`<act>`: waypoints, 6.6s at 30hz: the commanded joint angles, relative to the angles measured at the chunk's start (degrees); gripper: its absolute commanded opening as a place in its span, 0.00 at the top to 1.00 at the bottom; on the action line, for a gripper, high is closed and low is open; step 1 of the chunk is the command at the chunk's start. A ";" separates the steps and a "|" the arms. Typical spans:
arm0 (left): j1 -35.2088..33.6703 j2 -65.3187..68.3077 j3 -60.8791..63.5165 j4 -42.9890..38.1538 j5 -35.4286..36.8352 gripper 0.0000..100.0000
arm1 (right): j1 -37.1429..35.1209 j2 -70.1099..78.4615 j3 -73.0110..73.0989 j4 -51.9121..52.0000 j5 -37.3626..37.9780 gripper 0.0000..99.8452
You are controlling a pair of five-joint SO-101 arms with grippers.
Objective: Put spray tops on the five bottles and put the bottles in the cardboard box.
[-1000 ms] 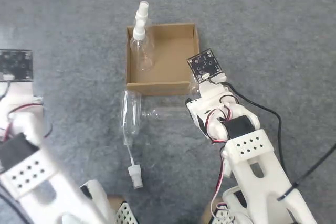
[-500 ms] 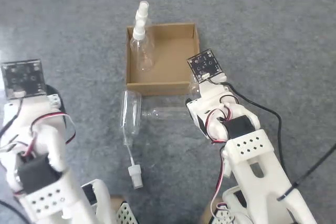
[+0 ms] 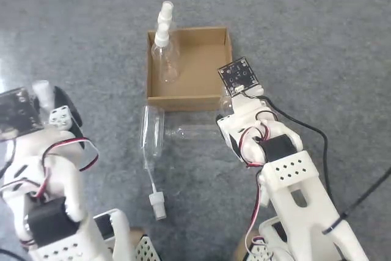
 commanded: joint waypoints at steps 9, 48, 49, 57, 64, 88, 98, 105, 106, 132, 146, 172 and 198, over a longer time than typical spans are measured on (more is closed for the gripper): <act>1.85 -1.05 -0.57 -7.74 13.98 0.99 | -3.12 -2.77 -0.53 -2.24 0.70 0.93; 16.88 -1.05 1.71 -26.64 24.62 0.99 | -13.67 -2.77 12.84 -33.80 -12.22 0.93; 17.05 -1.05 1.63 -26.64 24.62 0.99 | -13.67 -2.77 13.36 -34.77 -12.22 0.93; 19.43 -1.05 2.07 -28.13 24.79 0.99 | -14.20 -2.77 20.57 -48.48 -10.29 0.93; 19.43 -1.05 1.54 -28.31 27.78 0.99 | -20.00 -2.24 26.11 -57.01 -3.43 0.93; 23.12 -1.05 7.78 -33.41 27.60 0.99 | -26.24 -2.77 26.81 -57.63 -3.16 0.93; 23.21 -1.05 10.07 -33.41 27.60 0.99 | -26.51 -2.77 26.90 -57.71 0.62 0.93; 25.49 -1.05 12.26 -33.32 25.32 0.99 | -26.51 -2.77 26.81 -57.71 1.23 0.93; 26.37 -1.05 12.62 -33.32 25.05 0.99 | -26.51 -2.77 26.81 -57.71 1.23 0.93; 33.05 -1.14 17.45 -32.00 18.29 0.99 | -25.80 -2.33 29.80 -66.59 1.58 0.93; 35.78 -1.14 17.54 -29.54 13.19 0.99 | -21.85 -2.77 29.71 -67.12 1.23 0.99; 38.51 -1.14 17.19 -23.82 7.21 0.82 | -19.91 -2.33 29.80 -72.31 1.23 0.99; 28.84 -1.14 3.03 -16.44 12.13 0.78 | -19.65 -2.15 29.36 -68.70 1.23 0.99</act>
